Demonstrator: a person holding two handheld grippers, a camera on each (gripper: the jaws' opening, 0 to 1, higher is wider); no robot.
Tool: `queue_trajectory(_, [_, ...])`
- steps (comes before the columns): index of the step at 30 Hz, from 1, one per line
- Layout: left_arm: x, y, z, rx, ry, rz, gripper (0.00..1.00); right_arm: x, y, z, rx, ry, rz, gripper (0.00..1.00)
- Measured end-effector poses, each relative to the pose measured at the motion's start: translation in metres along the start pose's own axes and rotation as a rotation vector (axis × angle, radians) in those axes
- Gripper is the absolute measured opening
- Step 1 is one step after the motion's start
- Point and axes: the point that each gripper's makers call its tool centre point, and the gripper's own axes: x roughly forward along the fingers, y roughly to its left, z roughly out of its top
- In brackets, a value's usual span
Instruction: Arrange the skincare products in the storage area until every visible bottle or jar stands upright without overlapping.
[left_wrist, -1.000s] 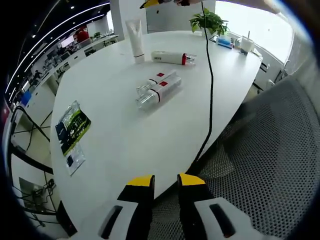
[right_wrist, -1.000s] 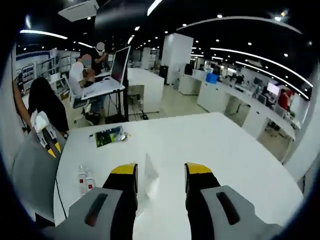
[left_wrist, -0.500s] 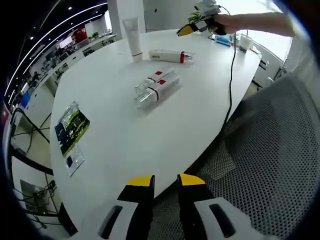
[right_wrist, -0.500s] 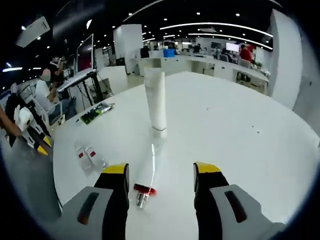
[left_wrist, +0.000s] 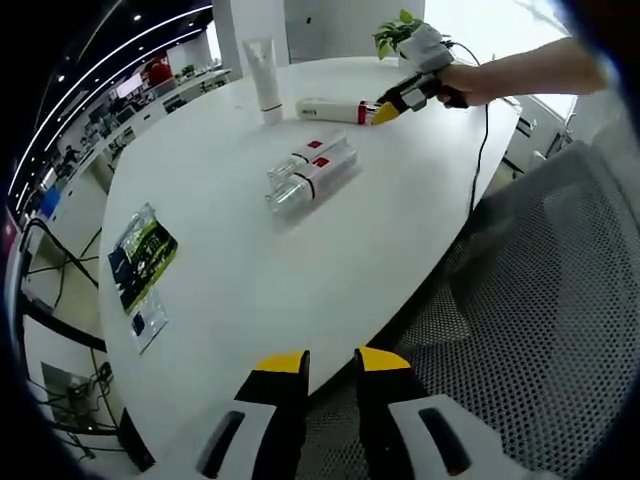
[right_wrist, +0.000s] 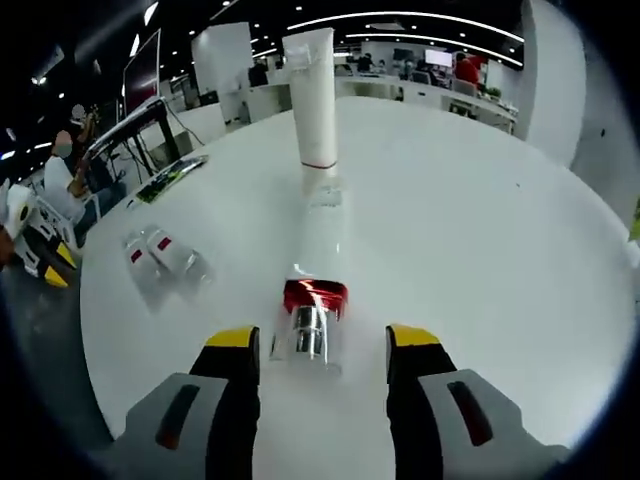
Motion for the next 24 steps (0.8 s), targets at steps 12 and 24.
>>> queue_trajectory(12, [0.0015,-0.0031,-0.0026,0.008,0.017,-0.012,0.19,0.0066,0.0053,-0.0013,0.043,-0.055,-0.024,0.30])
queue_trajectory(24, [0.0017,-0.0026,-0.0048,0.009,0.028,-0.012,0.19,0.0058,0.0051,0.0015,0.078,-0.051,-0.032,0.26])
